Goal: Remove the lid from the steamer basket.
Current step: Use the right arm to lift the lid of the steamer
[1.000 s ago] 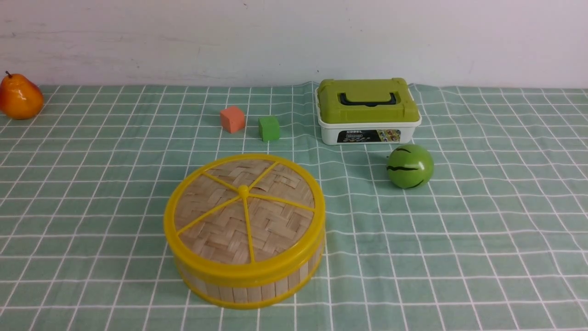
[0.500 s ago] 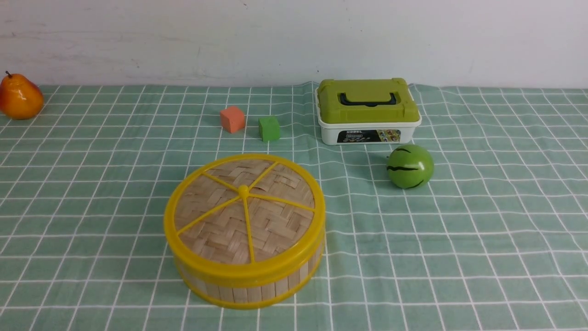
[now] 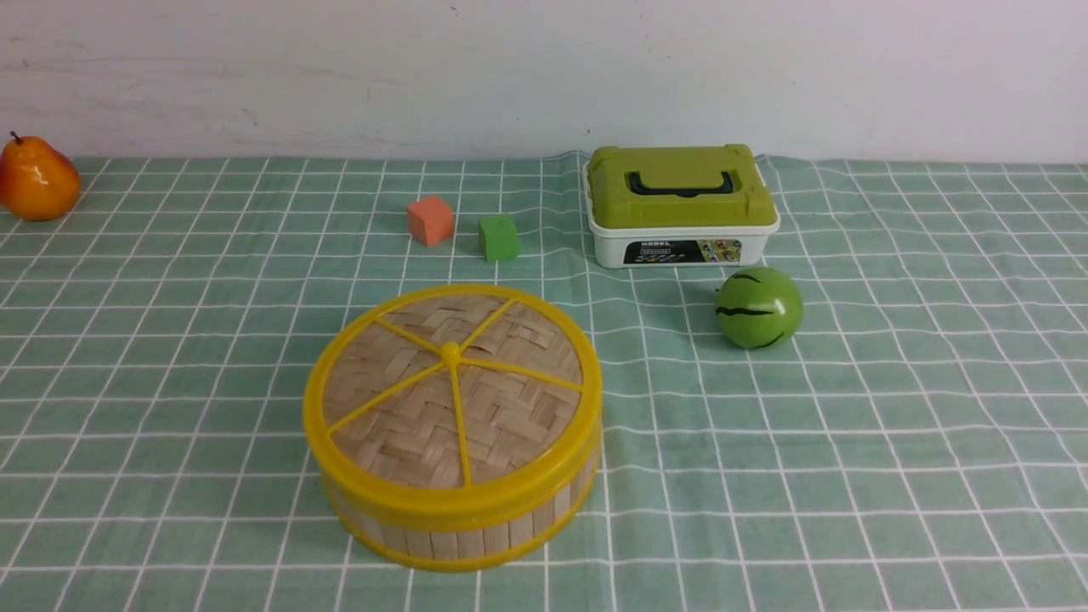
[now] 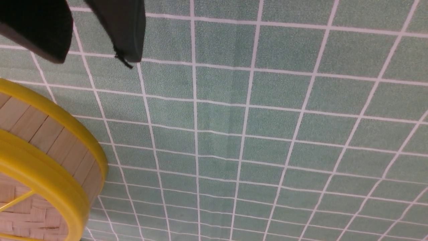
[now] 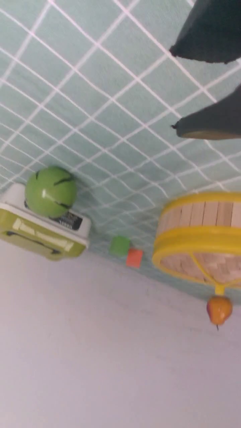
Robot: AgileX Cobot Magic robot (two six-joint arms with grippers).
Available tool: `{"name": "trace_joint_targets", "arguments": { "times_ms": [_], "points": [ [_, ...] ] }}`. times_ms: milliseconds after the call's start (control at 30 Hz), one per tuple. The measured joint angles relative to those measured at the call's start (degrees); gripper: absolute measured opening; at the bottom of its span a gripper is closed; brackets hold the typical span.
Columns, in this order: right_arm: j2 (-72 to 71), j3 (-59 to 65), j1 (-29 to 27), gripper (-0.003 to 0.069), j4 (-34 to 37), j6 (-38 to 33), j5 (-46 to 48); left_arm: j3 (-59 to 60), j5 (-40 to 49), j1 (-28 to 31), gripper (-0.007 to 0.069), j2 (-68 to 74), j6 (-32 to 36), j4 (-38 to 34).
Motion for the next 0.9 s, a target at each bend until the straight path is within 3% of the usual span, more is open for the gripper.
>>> {"name": "trace_joint_targets", "arguments": {
  "times_ms": [400, 600, 733, 833, 900],
  "points": [
    [0.00, -0.06, 0.00, 0.0241, -4.78, -11.42, -2.80, 0.00, 0.00, 0.00, 0.0239, 0.00, 0.00, 0.00],
    [0.47, -10.03, 0.00, 0.0225, -8.00, -27.36, -0.96, 0.00, 0.00, 0.00, 0.0239, 0.00, 0.00, 0.00],
    [9.85, -24.92, 0.00, 0.0135, -14.34, -33.83, 8.29, 0.00, 0.00, 0.00, 0.0239, 0.00, 0.00, 0.00],
    [23.50, -38.36, 0.00, 0.0017, -21.36, -36.66, 20.59, 0.00, 0.00, 0.00, 0.0239, 0.00, 0.00, 0.00],
    [28.31, -43.19, 0.00, -0.0005, -22.77, -38.21, 23.52, 0.00, 0.00, 0.00, 0.0239, 0.00, 0.00, 0.00]
  ]
}}
